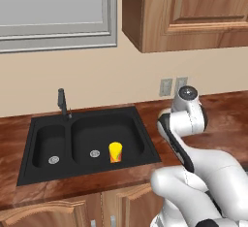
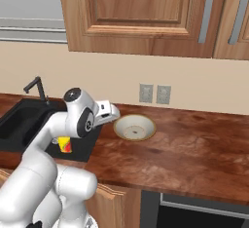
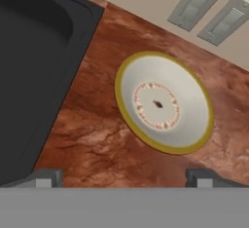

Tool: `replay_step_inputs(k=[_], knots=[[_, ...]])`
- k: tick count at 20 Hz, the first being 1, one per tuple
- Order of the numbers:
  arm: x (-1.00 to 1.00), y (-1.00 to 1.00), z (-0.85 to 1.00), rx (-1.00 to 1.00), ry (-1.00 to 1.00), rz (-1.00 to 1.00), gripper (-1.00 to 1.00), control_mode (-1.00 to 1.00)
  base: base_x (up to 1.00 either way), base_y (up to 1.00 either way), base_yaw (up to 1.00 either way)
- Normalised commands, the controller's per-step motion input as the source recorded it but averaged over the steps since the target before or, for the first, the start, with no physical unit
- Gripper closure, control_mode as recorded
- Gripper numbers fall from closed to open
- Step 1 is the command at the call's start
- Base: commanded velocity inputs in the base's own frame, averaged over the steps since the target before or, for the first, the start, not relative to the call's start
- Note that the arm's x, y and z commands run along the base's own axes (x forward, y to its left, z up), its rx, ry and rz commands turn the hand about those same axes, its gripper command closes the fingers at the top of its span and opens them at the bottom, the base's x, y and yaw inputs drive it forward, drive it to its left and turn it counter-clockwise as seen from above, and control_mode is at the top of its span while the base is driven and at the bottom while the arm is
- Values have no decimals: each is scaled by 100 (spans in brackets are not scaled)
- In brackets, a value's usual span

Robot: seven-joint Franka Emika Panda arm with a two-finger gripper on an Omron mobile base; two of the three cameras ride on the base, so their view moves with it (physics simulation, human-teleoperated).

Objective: Place the bowl in the left basin and the cup in the right basin of the sink.

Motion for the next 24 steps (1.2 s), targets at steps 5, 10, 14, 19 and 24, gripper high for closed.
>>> replay_step_inputs(k=[5, 10, 14, 19, 24], knots=[[2, -4, -28, -6, 2, 2, -100, -100, 0, 0, 0], [26, -1, -28, -5, 0, 5, -100, -100, 0, 0, 0], [32, 0, -24, -4, 0, 6, -100, -100, 0, 0, 0], [30, -1, -14, -1, 3, 4, -100, -100, 0, 0, 0], [14, -9, -7, 0, 4, 1, -100, -100, 0, 0, 0]])
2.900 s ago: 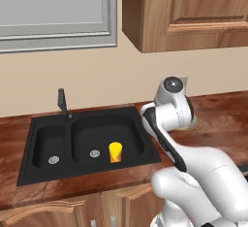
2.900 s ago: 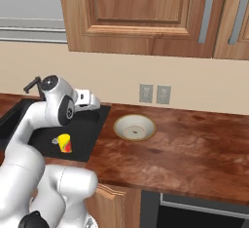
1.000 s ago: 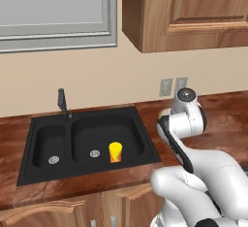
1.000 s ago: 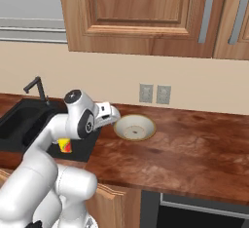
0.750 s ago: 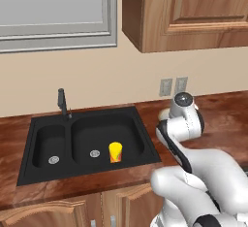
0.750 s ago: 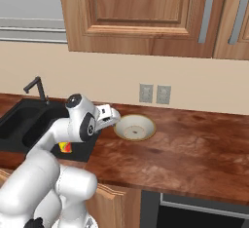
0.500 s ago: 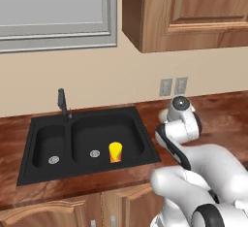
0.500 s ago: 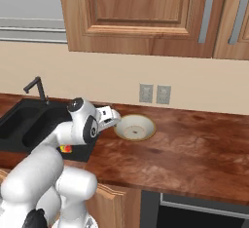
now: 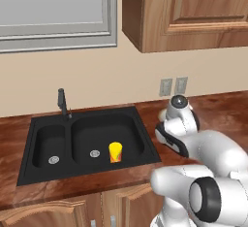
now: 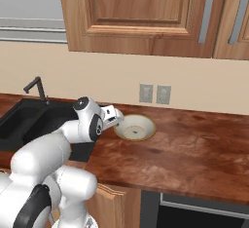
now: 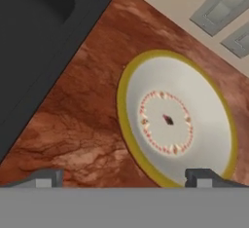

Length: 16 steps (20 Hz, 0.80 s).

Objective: Place the bowl in the left basin and the cup in the right basin of the sink.

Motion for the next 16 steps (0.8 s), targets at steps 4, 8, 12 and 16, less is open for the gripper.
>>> replay_step_inputs(k=[4, 8, 12, 16], knots=[[22, -4, -11, 0, 3, 0, -100, -100, 0, 0, 0], [23, -1, -13, 0, 3, 0, -100, -100, 0, 0, 0], [23, 0, -18, -1, 2, 0, -100, -100, 0, 0, 0], [19, 0, -17, 0, 2, 0, -100, -100, 0, 0, 0]])
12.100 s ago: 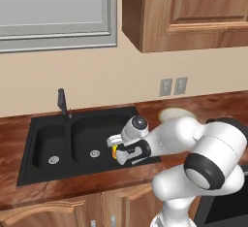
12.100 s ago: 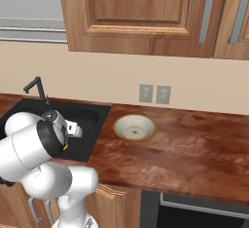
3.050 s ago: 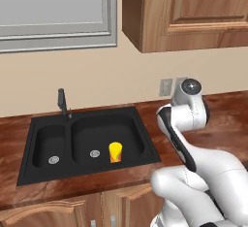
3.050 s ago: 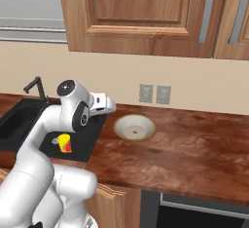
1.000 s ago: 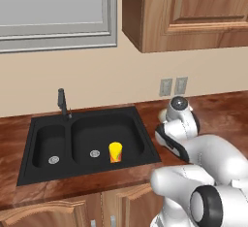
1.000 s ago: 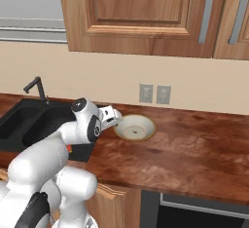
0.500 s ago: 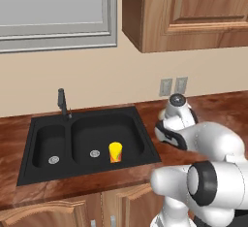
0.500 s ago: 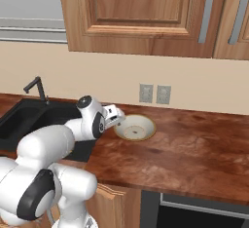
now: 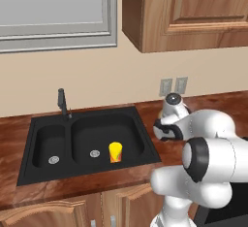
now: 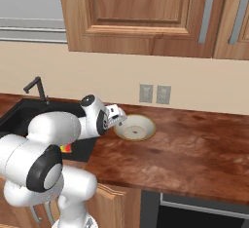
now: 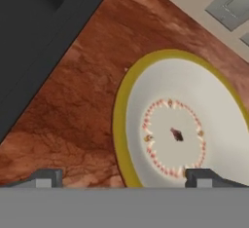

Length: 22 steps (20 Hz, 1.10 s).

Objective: Place the bowl in the left basin and the cup in the right basin of the sink.

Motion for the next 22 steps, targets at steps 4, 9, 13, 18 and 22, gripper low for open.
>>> replay_step_inputs(k=[4, 9, 13, 18, 22], knots=[[16, 0, -17, 0, 2, 0, -100, -100, 0, 0, 0], [16, 0, -17, 0, 3, 0, -100, -100, 0, 0, 0], [14, 0, -14, 0, 3, 0, -100, -100, 0, 0, 0], [15, 0, -16, 0, 3, 0, -100, -100, 0, 0, 0], [16, 0, -19, 0, 3, 0, -100, -100, 0, 0, 0]])
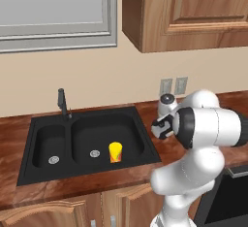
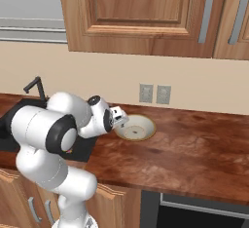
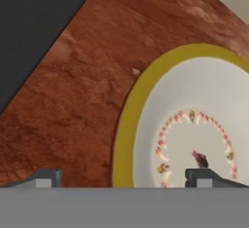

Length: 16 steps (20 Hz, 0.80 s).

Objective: Place the bowl in the left basin and the cup in the right basin of the sink.

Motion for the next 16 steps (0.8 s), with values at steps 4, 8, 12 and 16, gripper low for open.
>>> replay_step_inputs(k=[4, 8, 12, 16], knots=[[14, 0, -16, 0, 2, 0, -100, -100, 0, 0, 0], [11, -3, -15, 0, 2, 0, -100, -100, 0, 0, 0], [7, -2, -16, 0, 2, 0, -100, -100, 0, 0, 0], [8, -1, -17, 0, 2, 1, -100, -100, 0, 0, 0]])
